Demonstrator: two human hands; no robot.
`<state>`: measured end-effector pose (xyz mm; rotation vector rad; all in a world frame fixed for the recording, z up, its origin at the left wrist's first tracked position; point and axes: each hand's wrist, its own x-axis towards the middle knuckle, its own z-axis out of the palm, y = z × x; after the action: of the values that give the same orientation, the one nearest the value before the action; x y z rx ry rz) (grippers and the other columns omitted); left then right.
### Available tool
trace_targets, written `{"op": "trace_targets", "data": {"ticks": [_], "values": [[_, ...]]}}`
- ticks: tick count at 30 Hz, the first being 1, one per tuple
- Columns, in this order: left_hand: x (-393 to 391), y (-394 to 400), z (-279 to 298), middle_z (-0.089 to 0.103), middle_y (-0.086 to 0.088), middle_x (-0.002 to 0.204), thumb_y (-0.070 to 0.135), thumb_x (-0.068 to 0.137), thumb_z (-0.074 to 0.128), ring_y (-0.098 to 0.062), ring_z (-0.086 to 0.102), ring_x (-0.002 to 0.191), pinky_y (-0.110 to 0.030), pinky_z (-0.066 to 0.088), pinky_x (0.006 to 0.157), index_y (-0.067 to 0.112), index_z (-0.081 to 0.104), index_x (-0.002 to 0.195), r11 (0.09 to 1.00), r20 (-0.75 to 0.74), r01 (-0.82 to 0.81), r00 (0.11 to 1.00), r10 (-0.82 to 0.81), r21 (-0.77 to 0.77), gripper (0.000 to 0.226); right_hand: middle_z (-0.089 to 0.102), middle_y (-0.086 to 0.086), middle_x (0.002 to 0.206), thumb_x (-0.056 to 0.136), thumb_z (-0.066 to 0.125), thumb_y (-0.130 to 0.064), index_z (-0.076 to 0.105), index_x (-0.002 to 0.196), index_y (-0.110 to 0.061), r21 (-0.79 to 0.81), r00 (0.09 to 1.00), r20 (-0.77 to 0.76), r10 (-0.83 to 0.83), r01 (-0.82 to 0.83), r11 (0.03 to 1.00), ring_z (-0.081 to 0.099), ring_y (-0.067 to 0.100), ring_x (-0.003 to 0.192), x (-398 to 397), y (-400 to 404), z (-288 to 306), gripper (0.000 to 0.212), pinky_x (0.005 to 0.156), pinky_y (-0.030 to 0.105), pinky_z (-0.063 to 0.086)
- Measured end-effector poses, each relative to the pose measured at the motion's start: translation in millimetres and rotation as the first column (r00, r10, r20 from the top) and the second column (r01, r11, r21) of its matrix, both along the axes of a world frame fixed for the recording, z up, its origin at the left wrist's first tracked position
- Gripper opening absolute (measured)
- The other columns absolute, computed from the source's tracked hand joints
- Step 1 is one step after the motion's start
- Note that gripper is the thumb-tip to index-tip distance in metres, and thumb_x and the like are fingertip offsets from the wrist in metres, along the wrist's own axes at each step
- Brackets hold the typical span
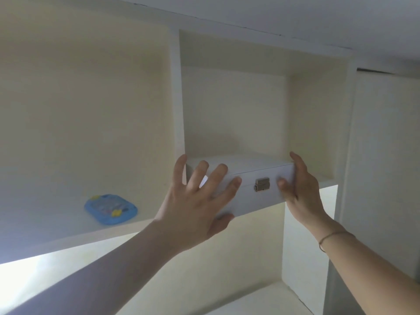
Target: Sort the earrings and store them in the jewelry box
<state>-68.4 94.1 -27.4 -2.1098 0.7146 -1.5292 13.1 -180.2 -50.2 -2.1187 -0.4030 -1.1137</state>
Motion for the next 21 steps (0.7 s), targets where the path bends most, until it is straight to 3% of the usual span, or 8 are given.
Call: {"op": "trace_targets", "data": {"ticks": [3, 5, 9, 12, 16, 21], "values": [[5, 2, -4, 0.050, -0.011, 0.136, 0.055, 0.086, 0.055, -0.037, 0.048, 0.112, -0.068, 0.030, 0.102, 0.020, 0.048, 0.140, 0.996, -0.007, -0.082, 0.997, 0.082, -0.021, 0.064, 0.050, 0.001, 0.141, 0.077, 0.019, -0.086, 0.016, 0.148, -0.028, -0.062, 0.996, -0.091, -0.019, 0.014, 0.998, 0.055, 0.028, 0.118, 5, 5, 1, 0.091, 0.108, 0.059, 0.027], [8, 2, -5, 0.051, -0.012, 0.136, 0.052, 0.085, 0.060, -0.037, 0.051, 0.112, -0.070, 0.028, 0.102, 0.019, 0.048, 0.140, 0.993, -0.026, -0.110, 0.994, 0.108, -0.043, 0.065, 0.048, -0.003, 0.143, 0.078, 0.020, -0.085, 0.010, 0.147, -0.035, -0.072, 0.987, -0.160, -0.013, 0.002, 0.997, 0.054, 0.026, 0.122, 10, 9, 4, 0.086, 0.111, 0.057, 0.023], [16, -1, -6, 0.053, -0.014, 0.134, 0.046, 0.080, 0.071, -0.040, 0.051, 0.119, -0.075, 0.017, 0.104, 0.017, 0.050, 0.139, 0.980, -0.048, -0.182, 0.983, 0.179, -0.084, 0.069, 0.051, 0.003, 0.140, 0.086, 0.032, -0.069, 0.007, 0.149, -0.037, -0.084, 0.965, -0.246, -0.094, 0.076, 0.994, 0.058, 0.035, 0.111, 17, 20, 10, 0.076, 0.106, 0.052, 0.033], [21, 1, -5, 0.051, -0.016, 0.135, 0.042, 0.077, 0.075, -0.041, 0.047, 0.125, -0.076, 0.010, 0.105, 0.016, 0.051, 0.140, 0.959, -0.086, -0.263, 0.963, 0.255, -0.107, 0.073, 0.062, 0.009, 0.122, 0.081, 0.028, -0.077, 0.003, 0.149, -0.037, -0.104, 0.964, -0.209, -0.162, 0.143, 0.984, 0.063, 0.036, 0.096, 24, 30, 7, 0.082, 0.091, 0.049, 0.046], [23, 4, -3, 0.046, -0.014, 0.141, 0.040, 0.076, 0.076, -0.038, 0.034, 0.134, -0.075, 0.000, 0.106, 0.020, 0.046, 0.144, 0.936, -0.120, -0.336, 0.938, 0.324, -0.101, 0.076, 0.065, 0.011, 0.111, 0.077, 0.022, -0.080, -0.006, 0.150, -0.035, -0.070, 0.959, -0.192, -0.208, 0.198, 0.978, 0.060, 0.035, 0.098, 35, 37, 0, 0.090, 0.097, 0.052, 0.038], [24, 2, -5, 0.046, -0.013, 0.139, 0.032, 0.070, 0.080, -0.037, 0.042, 0.124, -0.075, 0.002, 0.106, 0.019, 0.048, 0.142, 0.934, -0.130, -0.336, 0.938, 0.321, -0.122, 0.080, 0.067, 0.017, 0.109, 0.075, 0.024, -0.078, -0.004, 0.152, -0.030, -0.031, 0.914, -0.297, -0.278, 0.282, 0.959, 0.061, 0.037, 0.104, 31, 41, 2, 0.095, 0.107, 0.054, 0.029]]}}
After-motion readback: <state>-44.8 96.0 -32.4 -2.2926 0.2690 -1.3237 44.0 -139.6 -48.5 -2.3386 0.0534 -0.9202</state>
